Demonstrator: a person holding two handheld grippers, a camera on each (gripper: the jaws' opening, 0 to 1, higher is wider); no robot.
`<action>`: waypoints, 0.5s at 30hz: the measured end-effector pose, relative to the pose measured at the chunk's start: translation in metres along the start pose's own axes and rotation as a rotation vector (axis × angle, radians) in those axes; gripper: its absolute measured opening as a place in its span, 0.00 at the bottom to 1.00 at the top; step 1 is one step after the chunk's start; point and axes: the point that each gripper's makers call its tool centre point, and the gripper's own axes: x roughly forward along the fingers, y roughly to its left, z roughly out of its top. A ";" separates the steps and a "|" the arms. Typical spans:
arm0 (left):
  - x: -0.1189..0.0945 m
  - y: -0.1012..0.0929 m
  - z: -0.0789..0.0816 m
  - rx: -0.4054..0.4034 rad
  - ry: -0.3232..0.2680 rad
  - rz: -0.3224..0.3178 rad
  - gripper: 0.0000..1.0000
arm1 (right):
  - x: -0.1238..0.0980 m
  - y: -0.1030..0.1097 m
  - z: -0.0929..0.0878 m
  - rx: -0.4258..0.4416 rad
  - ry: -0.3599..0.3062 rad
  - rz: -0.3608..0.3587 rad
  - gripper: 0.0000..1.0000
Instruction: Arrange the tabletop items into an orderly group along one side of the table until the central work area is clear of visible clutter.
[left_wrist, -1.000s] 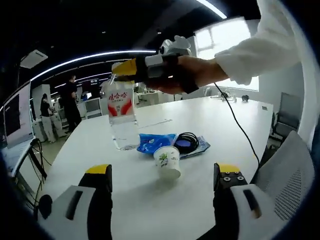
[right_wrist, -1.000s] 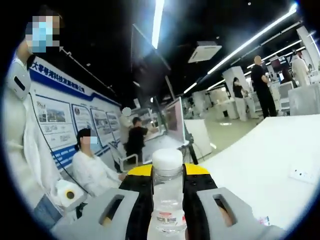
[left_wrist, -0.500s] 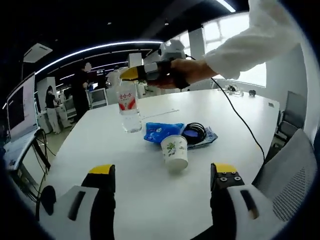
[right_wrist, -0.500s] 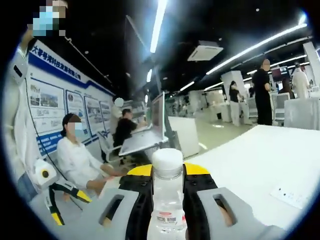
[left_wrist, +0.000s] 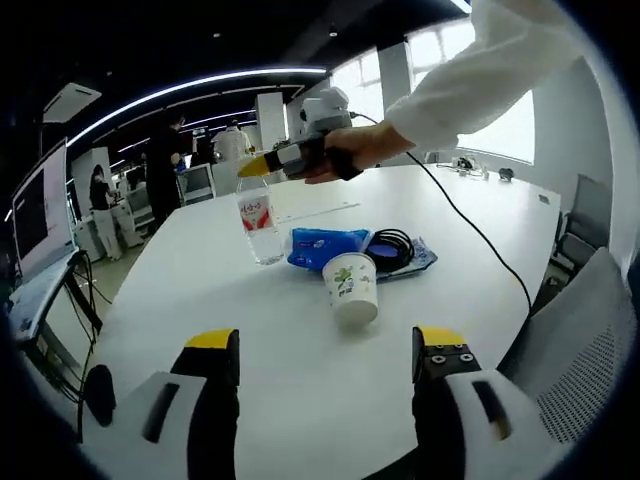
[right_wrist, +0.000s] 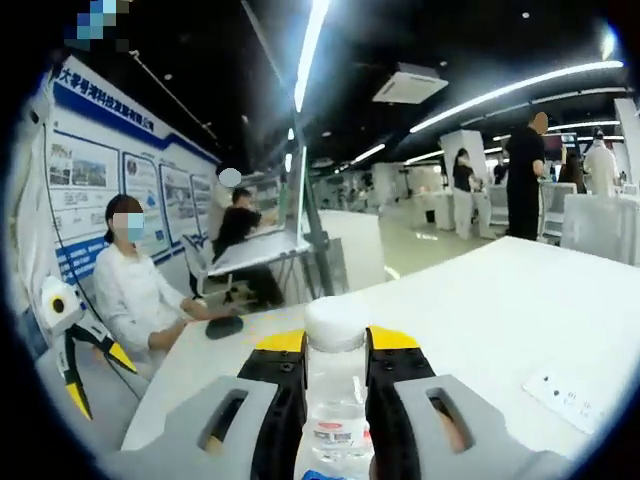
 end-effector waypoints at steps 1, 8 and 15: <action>0.000 0.000 0.000 0.003 0.001 0.000 0.70 | 0.001 0.000 -0.001 -0.007 0.004 0.005 0.18; 0.000 0.002 -0.003 0.012 0.013 0.010 0.69 | 0.005 -0.004 -0.005 -0.025 0.019 0.032 0.19; 0.001 -0.003 -0.002 0.040 0.012 -0.004 0.67 | 0.007 0.000 -0.014 -0.067 0.035 0.073 0.19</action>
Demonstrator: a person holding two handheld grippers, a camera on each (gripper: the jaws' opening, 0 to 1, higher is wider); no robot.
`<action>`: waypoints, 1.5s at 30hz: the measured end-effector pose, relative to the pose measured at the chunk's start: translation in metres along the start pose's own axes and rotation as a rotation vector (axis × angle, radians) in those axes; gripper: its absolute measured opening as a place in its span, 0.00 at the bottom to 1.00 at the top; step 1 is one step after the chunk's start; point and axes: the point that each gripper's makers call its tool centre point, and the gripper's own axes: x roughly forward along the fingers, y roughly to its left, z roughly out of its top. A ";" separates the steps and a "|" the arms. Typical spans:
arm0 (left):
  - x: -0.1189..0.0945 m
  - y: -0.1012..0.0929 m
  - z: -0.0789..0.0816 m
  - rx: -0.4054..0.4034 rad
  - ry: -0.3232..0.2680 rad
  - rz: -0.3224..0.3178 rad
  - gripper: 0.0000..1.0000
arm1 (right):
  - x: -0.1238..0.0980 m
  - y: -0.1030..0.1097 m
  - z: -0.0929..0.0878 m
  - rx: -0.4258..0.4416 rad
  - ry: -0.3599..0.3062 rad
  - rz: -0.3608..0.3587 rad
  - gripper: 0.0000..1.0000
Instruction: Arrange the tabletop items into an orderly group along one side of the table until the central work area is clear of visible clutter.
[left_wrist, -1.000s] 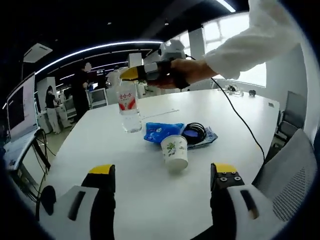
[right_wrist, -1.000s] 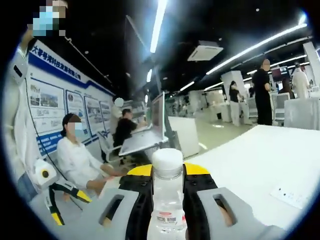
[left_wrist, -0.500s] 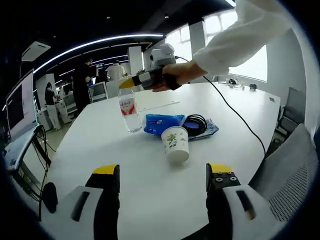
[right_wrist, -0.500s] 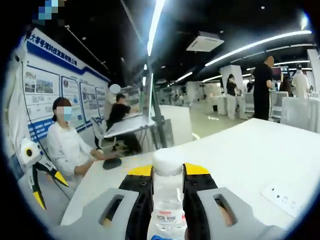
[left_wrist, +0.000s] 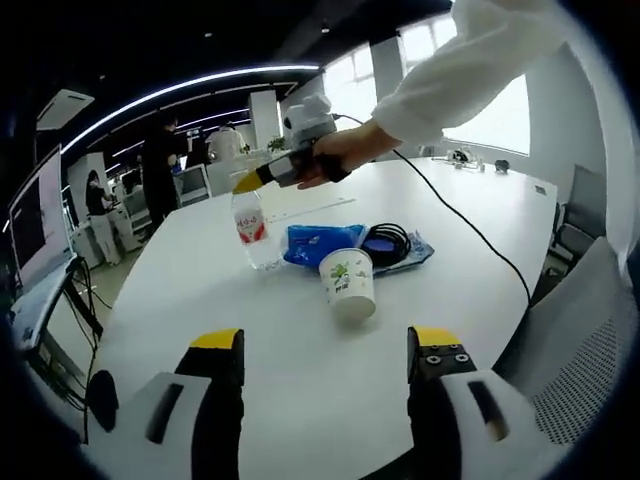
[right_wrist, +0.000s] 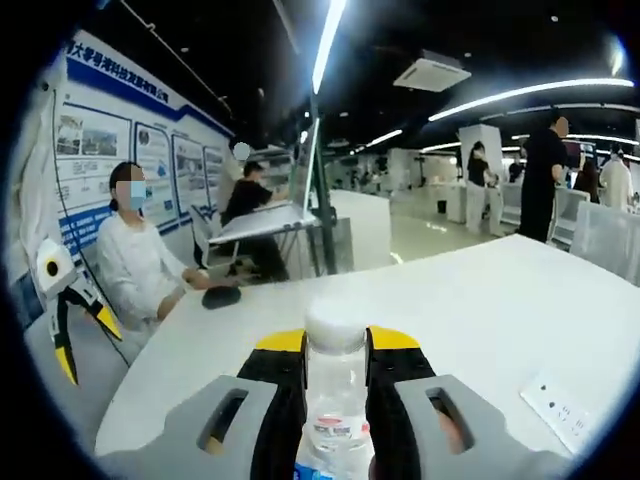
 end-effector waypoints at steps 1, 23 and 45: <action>0.000 0.000 -0.001 -0.004 0.007 -0.001 0.67 | -0.001 0.000 -0.002 0.009 0.012 -0.002 0.19; 0.000 0.000 -0.007 0.000 0.035 0.003 0.62 | -0.011 0.010 -0.011 -0.079 0.052 0.087 0.21; -0.002 0.005 -0.003 -0.015 0.023 0.015 0.65 | -0.096 0.016 -0.034 0.223 0.092 -0.316 0.76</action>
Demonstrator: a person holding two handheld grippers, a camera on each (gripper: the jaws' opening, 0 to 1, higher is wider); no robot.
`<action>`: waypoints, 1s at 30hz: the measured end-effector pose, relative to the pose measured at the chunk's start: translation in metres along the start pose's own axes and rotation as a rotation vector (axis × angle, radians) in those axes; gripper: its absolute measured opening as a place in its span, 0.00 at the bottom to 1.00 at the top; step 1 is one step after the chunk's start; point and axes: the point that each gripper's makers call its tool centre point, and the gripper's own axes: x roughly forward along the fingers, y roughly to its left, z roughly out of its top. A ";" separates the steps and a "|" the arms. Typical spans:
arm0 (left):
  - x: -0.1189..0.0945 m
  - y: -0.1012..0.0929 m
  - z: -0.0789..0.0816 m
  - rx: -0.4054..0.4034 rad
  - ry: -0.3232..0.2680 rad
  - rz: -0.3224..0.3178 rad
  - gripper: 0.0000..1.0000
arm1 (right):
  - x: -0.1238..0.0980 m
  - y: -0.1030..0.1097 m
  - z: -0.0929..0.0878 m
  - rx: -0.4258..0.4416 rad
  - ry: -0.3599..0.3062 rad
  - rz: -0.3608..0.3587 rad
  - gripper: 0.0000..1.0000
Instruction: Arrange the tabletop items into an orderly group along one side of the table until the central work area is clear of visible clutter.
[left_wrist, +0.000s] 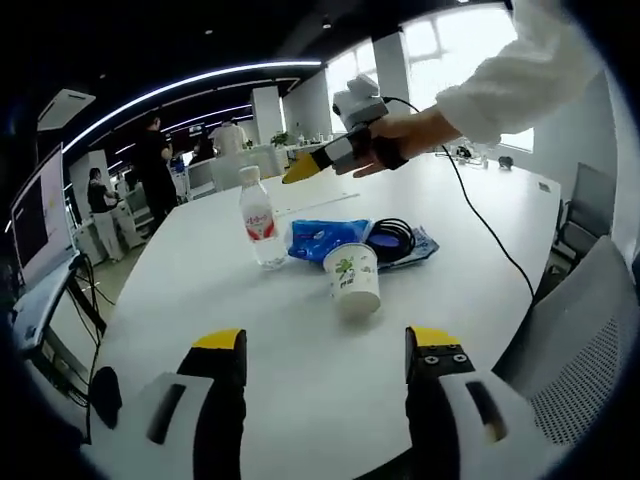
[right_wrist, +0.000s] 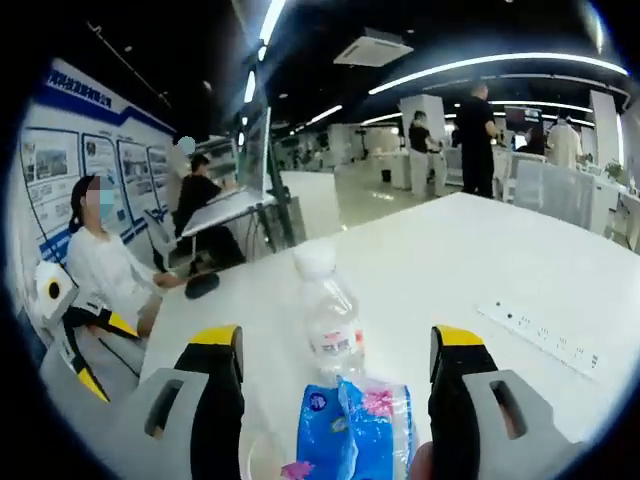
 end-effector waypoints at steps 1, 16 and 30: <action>0.000 0.000 0.000 -0.003 0.000 0.000 0.64 | -0.005 0.001 -0.001 0.018 -0.009 -0.011 0.76; -0.003 0.002 0.004 -0.021 -0.018 -0.001 0.64 | -0.069 0.005 -0.001 0.176 -0.140 -0.180 0.77; -0.002 -0.004 0.006 -0.030 -0.027 -0.039 0.64 | -0.102 0.030 -0.034 0.286 -0.177 -0.270 0.76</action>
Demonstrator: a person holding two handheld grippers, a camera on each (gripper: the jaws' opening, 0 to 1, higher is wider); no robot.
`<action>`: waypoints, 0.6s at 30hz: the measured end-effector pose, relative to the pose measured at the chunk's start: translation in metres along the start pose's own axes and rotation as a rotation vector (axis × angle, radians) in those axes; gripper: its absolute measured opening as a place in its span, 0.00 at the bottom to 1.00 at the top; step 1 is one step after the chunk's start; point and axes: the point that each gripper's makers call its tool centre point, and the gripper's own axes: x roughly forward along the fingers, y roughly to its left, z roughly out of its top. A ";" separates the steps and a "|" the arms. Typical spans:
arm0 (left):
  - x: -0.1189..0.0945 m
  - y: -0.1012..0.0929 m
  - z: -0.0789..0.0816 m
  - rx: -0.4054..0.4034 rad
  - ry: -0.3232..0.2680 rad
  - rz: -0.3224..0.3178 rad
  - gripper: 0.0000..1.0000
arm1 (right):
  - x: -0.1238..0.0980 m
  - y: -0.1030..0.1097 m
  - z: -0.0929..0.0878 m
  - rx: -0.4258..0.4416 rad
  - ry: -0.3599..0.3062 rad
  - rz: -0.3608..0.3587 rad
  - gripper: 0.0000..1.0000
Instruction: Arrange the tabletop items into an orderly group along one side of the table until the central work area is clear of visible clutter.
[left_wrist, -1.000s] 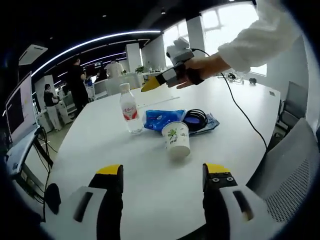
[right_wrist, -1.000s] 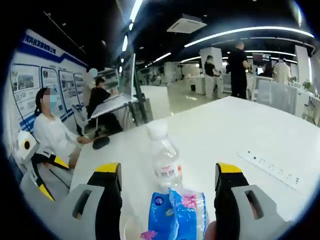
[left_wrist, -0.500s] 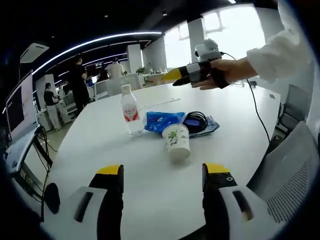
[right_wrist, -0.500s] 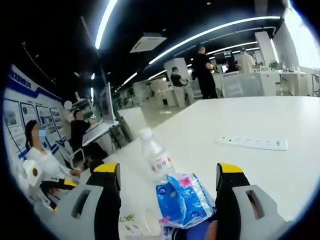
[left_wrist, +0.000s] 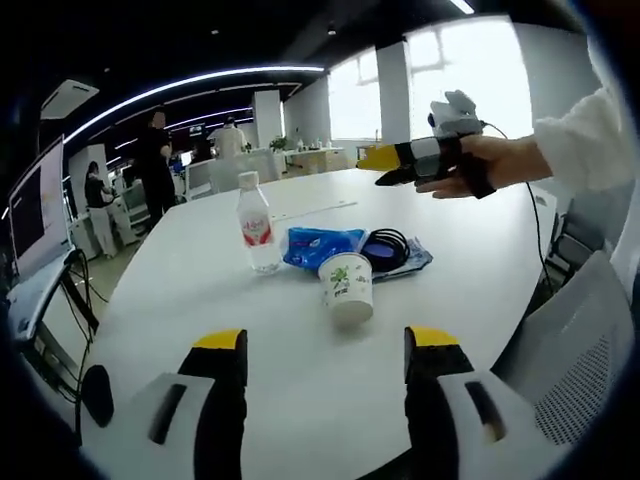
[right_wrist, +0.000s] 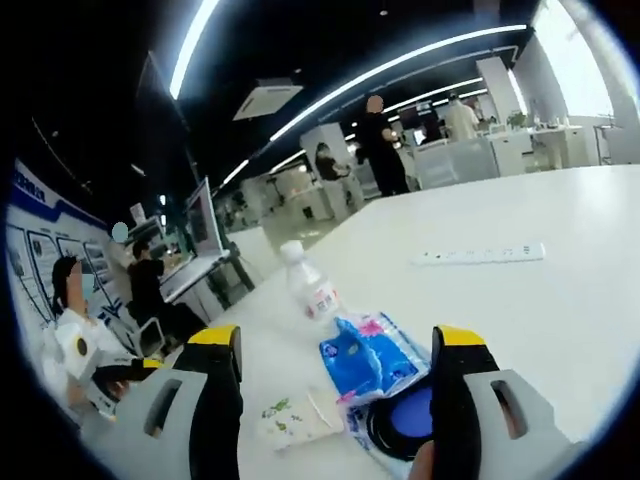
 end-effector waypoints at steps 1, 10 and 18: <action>0.000 0.000 0.000 0.001 0.000 -0.002 0.64 | -0.003 0.000 -0.002 0.006 0.001 -0.008 0.76; 0.000 -0.004 0.002 -0.002 -0.010 -0.025 0.63 | -0.014 -0.003 -0.005 0.011 0.004 -0.037 0.75; 0.000 -0.004 0.003 -0.010 -0.013 -0.028 0.62 | -0.016 0.004 -0.015 0.031 0.018 -0.038 0.73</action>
